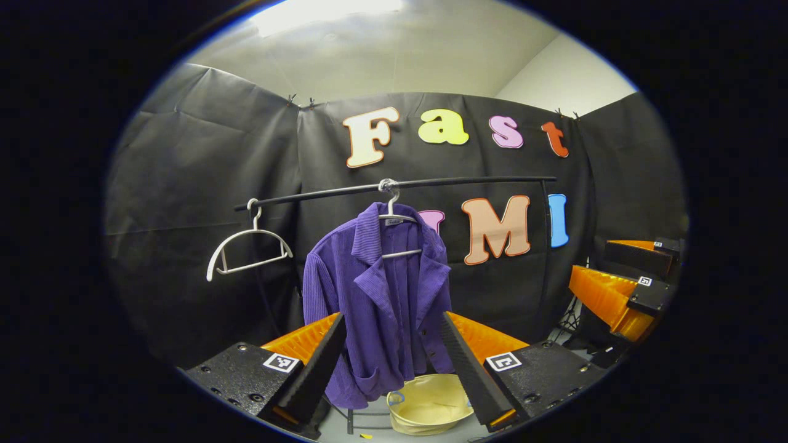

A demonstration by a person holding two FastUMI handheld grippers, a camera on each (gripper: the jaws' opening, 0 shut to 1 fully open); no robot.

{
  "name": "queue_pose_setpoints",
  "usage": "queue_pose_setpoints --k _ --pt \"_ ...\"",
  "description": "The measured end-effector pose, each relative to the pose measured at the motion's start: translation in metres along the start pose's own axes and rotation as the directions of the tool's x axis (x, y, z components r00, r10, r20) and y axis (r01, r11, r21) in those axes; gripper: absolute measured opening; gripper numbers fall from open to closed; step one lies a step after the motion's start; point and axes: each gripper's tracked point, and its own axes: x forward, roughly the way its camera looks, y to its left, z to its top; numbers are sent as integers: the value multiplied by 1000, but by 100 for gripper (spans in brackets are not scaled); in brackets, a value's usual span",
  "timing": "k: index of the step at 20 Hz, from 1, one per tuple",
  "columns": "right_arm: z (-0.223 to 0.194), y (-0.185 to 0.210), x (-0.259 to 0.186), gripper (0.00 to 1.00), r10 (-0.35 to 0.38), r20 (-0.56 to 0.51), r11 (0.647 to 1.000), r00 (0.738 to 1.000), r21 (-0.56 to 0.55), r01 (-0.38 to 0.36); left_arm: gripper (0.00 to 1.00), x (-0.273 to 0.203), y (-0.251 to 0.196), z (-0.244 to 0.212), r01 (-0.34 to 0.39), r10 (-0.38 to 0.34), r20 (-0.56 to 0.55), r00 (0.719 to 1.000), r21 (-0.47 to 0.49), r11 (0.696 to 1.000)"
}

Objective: Grasp the clothes on the hanger with both hands and then place them into the laundry hamper below.

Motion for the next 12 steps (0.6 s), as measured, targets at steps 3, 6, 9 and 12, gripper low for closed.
queue_pose_setpoints --k 3,6,9,12 --pt "0 6 15 98 25 0 1000 1000 7 -25 94 14 7 -5 -34 33 -15 999 -3 999" --pt "-6 10 44 98 61 6 998 998 0 -61 94 37 15 -9 -78 78 -21 997 -6 997" --pt "-14 14 87 98 111 17 994 994 -5 -111 92 66 18 -12 -120 120 -17 993 -2 993" --pt "-20 23 140 98 184 30 983 982 -8 -184 92 101 19 -19 -162 163 -23 986 9 987"
